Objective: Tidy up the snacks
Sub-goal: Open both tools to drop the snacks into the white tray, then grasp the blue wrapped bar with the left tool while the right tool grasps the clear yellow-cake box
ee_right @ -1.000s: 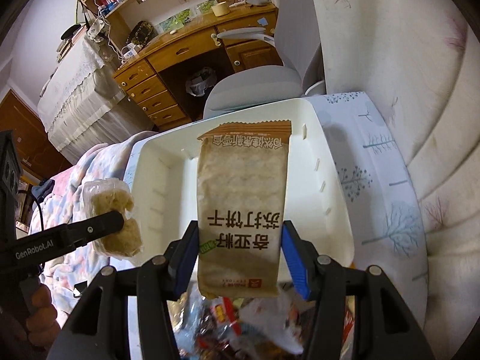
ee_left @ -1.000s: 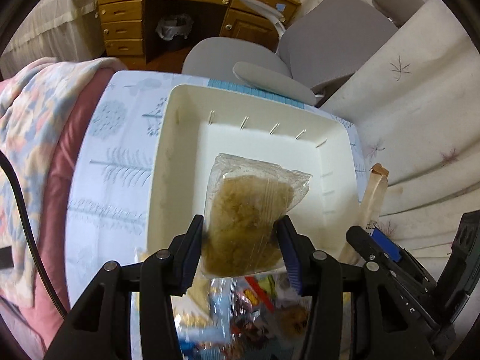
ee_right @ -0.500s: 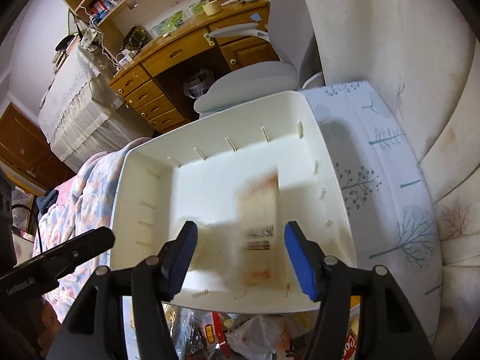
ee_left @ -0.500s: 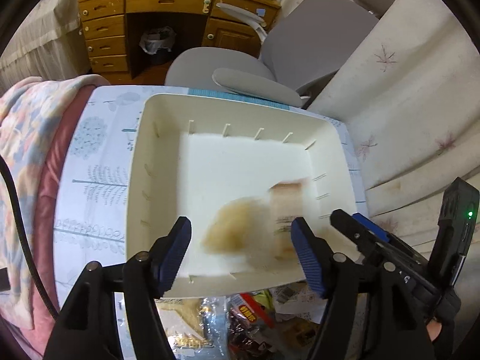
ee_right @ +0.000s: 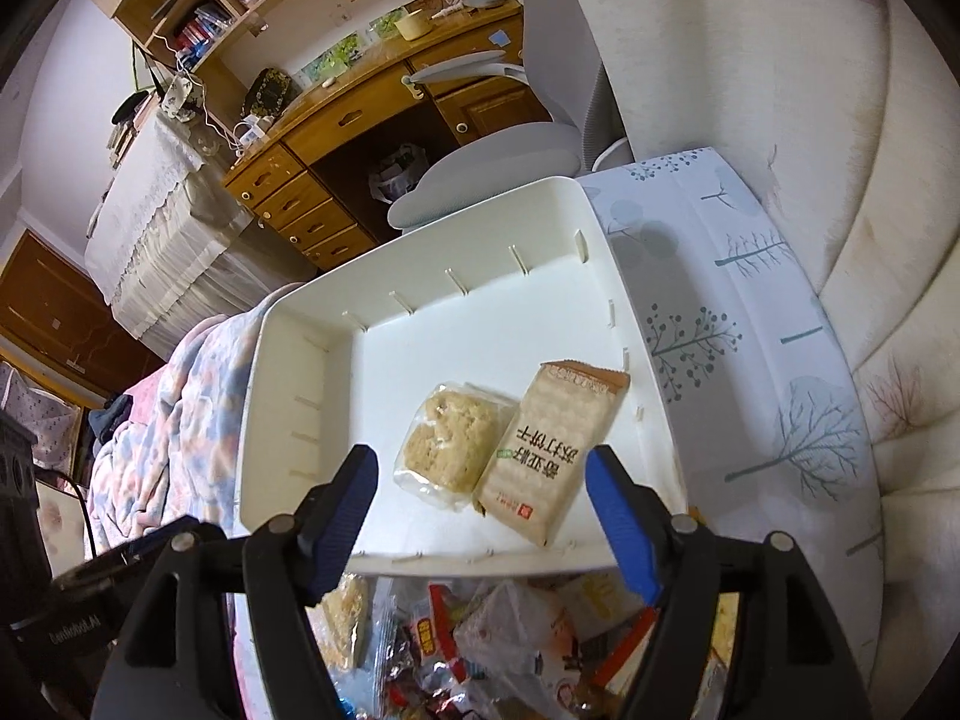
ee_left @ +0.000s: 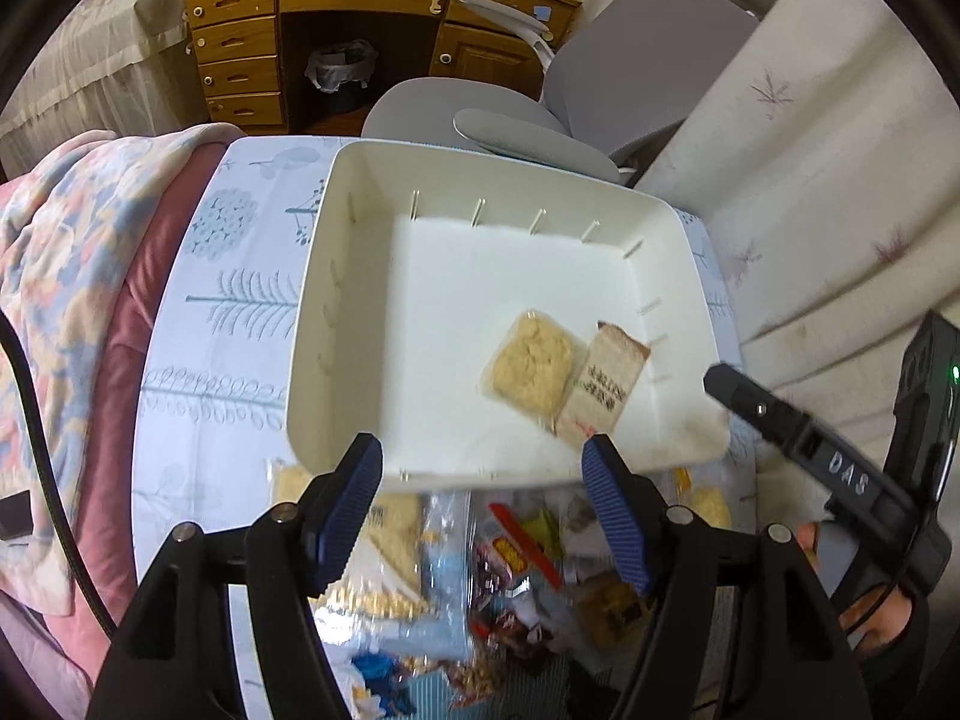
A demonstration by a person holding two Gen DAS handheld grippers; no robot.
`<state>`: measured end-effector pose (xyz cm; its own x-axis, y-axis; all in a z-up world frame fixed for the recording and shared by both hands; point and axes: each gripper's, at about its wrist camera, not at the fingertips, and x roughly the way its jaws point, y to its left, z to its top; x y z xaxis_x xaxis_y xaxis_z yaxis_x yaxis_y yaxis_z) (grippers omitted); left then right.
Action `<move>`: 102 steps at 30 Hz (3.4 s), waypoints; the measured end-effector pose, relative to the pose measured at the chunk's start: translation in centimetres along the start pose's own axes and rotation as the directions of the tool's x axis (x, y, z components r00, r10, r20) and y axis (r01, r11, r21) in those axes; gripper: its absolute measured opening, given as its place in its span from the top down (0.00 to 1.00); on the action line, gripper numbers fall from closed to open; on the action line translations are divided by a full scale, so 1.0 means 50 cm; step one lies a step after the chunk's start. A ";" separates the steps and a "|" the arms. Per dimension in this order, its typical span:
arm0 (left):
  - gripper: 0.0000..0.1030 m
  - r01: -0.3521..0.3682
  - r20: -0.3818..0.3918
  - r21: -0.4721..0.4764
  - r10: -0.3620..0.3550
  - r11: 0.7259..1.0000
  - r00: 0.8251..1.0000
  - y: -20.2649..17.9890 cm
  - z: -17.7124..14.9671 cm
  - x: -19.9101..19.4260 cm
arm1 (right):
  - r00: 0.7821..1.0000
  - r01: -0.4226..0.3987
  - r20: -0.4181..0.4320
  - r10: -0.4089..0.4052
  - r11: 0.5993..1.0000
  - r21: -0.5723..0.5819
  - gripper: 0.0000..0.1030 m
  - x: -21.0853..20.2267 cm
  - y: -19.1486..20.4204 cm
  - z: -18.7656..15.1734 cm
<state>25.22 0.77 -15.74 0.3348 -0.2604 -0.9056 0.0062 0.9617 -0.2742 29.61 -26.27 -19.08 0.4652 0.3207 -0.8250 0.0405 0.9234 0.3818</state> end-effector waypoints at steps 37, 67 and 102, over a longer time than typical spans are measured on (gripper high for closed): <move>0.13 0.084 -0.055 0.353 -0.068 0.932 0.996 0.127 -0.354 -0.192 | 0.989 0.096 0.089 -0.120 0.968 0.231 0.16 -0.228 0.086 -0.426; 0.13 -0.042 -0.434 0.271 0.161 0.962 0.887 0.097 -0.345 0.132 | 0.990 0.061 -0.144 0.007 0.885 0.461 0.16 -0.064 -0.094 -0.414; 0.72 -0.098 -0.554 0.082 0.128 0.992 0.822 0.163 -0.364 0.239 | 0.945 0.273 -0.317 -0.085 0.740 0.615 0.27 0.100 -0.127 -0.316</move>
<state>12.11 3.91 -34.66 -0.2463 -0.1392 -0.9591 0.0507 0.9864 -0.1562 17.69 -27.20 -32.20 0.1560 0.2915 -0.9438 0.7005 0.6410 0.3138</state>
